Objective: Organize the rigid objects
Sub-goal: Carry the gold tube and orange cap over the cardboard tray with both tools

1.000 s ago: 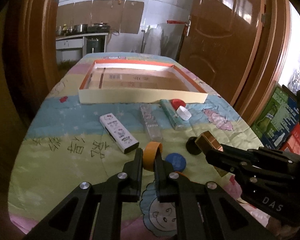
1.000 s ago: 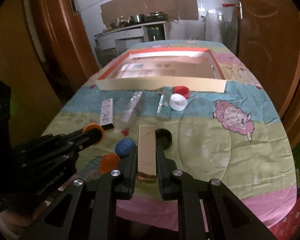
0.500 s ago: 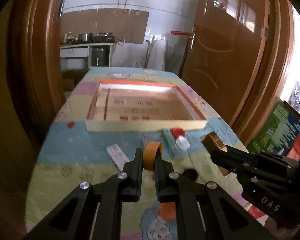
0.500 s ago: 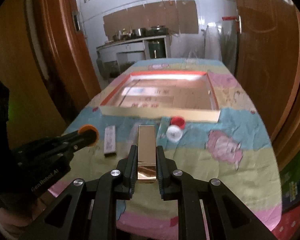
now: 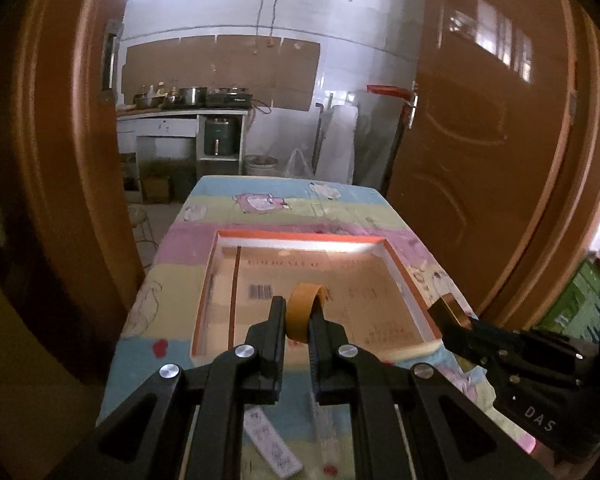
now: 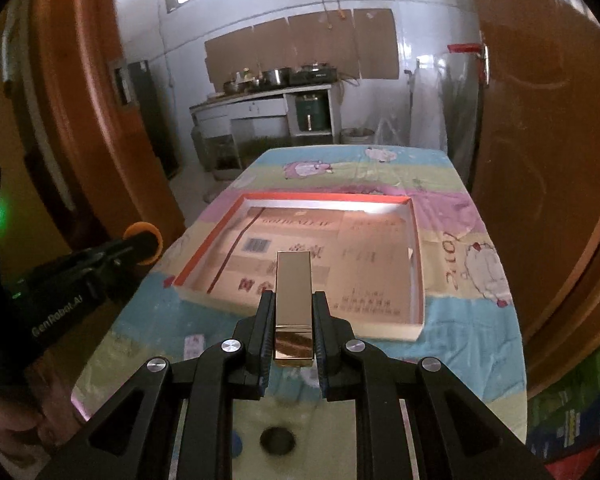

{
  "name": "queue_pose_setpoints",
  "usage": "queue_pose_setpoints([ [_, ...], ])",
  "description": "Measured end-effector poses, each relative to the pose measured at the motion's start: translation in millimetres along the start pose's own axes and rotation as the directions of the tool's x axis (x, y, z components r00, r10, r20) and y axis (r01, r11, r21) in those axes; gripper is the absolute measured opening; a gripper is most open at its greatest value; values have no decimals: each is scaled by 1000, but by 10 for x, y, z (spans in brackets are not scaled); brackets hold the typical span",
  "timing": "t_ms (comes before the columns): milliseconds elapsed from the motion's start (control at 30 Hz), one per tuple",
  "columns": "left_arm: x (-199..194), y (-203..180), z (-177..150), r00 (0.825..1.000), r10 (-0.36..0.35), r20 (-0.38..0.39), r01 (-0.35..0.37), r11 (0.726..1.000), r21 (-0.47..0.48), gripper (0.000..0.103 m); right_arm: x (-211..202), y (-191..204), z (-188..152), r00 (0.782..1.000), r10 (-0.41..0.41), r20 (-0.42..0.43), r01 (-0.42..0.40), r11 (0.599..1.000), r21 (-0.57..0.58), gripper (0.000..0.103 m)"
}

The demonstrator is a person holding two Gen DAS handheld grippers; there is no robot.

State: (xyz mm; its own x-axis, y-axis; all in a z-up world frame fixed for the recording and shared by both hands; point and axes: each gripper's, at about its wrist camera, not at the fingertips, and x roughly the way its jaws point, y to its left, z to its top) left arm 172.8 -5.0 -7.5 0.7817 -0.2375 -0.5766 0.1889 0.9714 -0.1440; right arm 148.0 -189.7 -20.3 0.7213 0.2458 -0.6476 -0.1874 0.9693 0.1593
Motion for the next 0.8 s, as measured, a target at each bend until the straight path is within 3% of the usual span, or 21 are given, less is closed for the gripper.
queue_pose_setpoints([
  [333,683,43,401,996,46,-77,-45,999,9,10,578,-251,533,999,8,-54,-8,1000,-1,18],
  [800,1558,59,539,985,84,-149,-76,995,63,10,1611,-514,938,985,-33,-167,33,999,-2,18],
])
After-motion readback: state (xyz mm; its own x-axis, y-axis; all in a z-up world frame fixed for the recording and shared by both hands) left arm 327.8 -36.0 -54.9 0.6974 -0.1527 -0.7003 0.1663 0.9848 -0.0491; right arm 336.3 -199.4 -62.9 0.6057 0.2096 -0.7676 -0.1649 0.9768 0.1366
